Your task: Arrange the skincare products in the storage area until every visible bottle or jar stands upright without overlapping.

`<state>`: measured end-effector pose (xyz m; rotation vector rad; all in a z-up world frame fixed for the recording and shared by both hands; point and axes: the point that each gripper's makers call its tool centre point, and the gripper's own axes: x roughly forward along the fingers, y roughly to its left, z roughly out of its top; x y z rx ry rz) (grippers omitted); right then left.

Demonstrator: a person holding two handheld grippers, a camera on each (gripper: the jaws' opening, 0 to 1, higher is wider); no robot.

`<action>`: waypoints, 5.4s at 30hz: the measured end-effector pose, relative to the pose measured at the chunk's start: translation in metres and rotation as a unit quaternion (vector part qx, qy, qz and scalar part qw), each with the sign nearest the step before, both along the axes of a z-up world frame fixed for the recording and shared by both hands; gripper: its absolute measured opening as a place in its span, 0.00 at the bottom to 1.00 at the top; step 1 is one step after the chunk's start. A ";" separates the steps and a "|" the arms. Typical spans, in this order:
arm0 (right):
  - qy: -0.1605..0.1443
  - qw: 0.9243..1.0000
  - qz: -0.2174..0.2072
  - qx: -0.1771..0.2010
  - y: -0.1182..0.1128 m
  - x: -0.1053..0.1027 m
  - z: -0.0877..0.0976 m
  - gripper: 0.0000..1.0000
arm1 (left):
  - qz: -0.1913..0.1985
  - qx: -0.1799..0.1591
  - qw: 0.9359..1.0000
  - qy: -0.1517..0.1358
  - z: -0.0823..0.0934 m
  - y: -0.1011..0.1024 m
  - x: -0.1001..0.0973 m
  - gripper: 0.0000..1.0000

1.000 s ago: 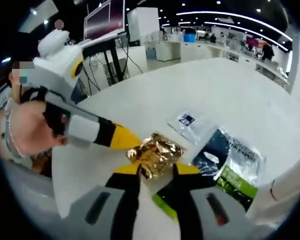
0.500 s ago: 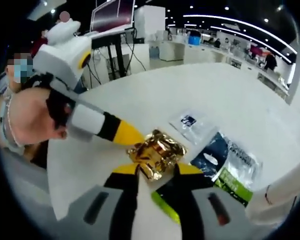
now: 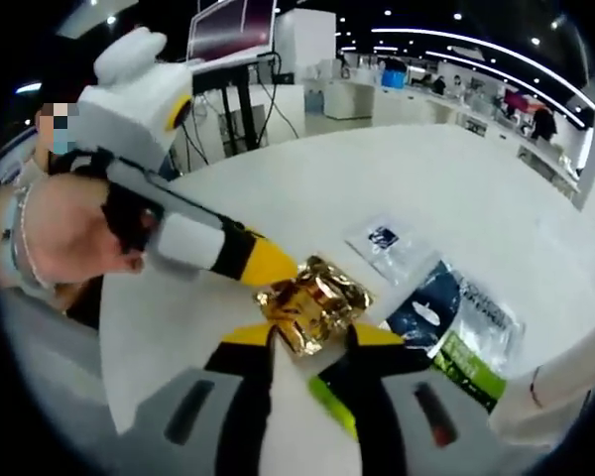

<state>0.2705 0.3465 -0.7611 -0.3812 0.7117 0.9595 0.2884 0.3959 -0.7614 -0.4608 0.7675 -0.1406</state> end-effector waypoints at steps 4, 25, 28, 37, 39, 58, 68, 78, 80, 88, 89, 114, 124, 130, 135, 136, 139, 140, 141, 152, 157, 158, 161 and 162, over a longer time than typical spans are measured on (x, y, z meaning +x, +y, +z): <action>-0.007 1.000 0.001 -0.006 -0.002 0.001 0.000 0.32 | -0.005 0.017 1.000 -0.008 -0.001 0.001 0.001 0.06; 0.032 0.999 0.014 0.015 0.007 -0.012 -0.006 0.30 | -0.007 -0.006 1.000 0.001 -0.001 -0.001 0.000 0.07; 0.034 0.999 0.014 0.024 0.010 -0.011 -0.005 0.30 | -0.012 0.000 1.000 -0.004 0.000 -0.003 0.000 0.08; 0.007 0.999 -0.006 0.039 0.003 -0.004 0.011 0.30 | -0.040 0.047 0.996 -0.069 0.025 -0.008 0.011 0.22; 0.005 0.997 -0.007 0.074 0.000 -0.007 0.033 0.30 | -0.054 0.067 0.990 -0.110 0.048 -0.012 0.015 0.22; -0.164 0.961 -0.127 0.184 -0.215 -0.074 0.169 0.30 | -0.122 0.187 0.900 -0.375 0.220 -0.047 -0.039 0.23; -0.274 0.927 -0.226 0.122 -0.301 -0.110 0.164 0.34 | -0.057 0.175 0.902 -0.390 0.208 -0.002 -0.105 0.27; -0.177 0.914 -0.315 0.187 -0.295 -0.121 0.136 0.28 | -0.008 0.168 0.930 -0.327 0.154 -0.008 -0.140 0.25; -0.165 0.920 -0.315 0.166 -0.296 -0.120 0.130 0.28 | -0.039 0.272 0.917 -0.289 0.148 0.000 -0.139 0.21; -0.128 0.930 -0.302 0.168 -0.289 -0.124 0.120 0.28 | 0.043 0.196 0.925 -0.324 0.161 0.020 -0.141 0.22; -0.124 0.929 -0.303 0.170 -0.289 -0.124 0.119 0.28 | 0.042 0.195 0.924 -0.325 0.162 0.018 -0.142 0.22; -0.092 0.937 -0.302 0.147 -0.292 -0.129 0.101 0.28 | 0.038 0.215 0.920 -0.326 0.161 0.016 -0.144 0.21; -0.085 0.938 -0.307 0.138 -0.295 -0.127 0.097 0.30 | 0.038 0.211 0.924 -0.318 0.157 0.016 -0.143 0.21; -0.074 0.940 -0.305 0.131 -0.294 -0.130 0.093 0.29 | 0.032 0.214 0.925 -0.313 0.155 0.015 -0.143 0.21; -0.082 0.940 -0.305 0.130 -0.295 -0.129 0.094 0.29 | 0.027 0.217 0.926 -0.308 0.153 0.014 -0.142 0.21; -0.079 0.941 -0.304 0.130 -0.294 -0.130 0.094 0.29 | 0.025 0.218 0.926 -0.307 0.152 0.013 -0.142 0.21; -0.078 0.941 -0.304 0.130 -0.293 -0.130 0.094 0.29 | 0.023 0.220 0.927 -0.304 0.151 0.013 -0.142 0.21; -0.078 0.941 -0.304 0.131 -0.293 -0.130 0.095 0.29 | 0.022 0.220 0.927 -0.304 0.151 0.013 -0.142 0.21; -0.078 0.941 -0.304 0.131 -0.293 -0.130 0.095 0.29 | 0.022 0.221 0.927 -0.303 0.151 0.013 -0.142 0.21; -0.083 0.939 -0.306 0.136 -0.294 -0.130 0.097 0.29 | 0.022 0.225 0.927 -0.301 0.150 0.014 -0.143 0.21; -0.084 0.937 -0.309 0.139 -0.295 -0.129 0.098 0.30 | 0.019 0.226 0.927 -0.298 0.149 0.013 -0.142 0.21; -0.084 0.937 -0.309 0.139 -0.295 -0.129 0.097 0.30 | 0.019 0.227 0.927 -0.298 0.149 0.013 -0.142 0.21; -0.079 0.938 -0.310 0.133 -0.296 -0.129 0.095 0.30 | 0.019 0.227 0.927 -0.298 0.149 0.013 -0.142 0.21; -0.079 0.939 -0.309 0.131 -0.295 -0.129 0.095 0.30 | 0.019 0.227 0.927 -0.298 0.149 0.013 -0.142 0.21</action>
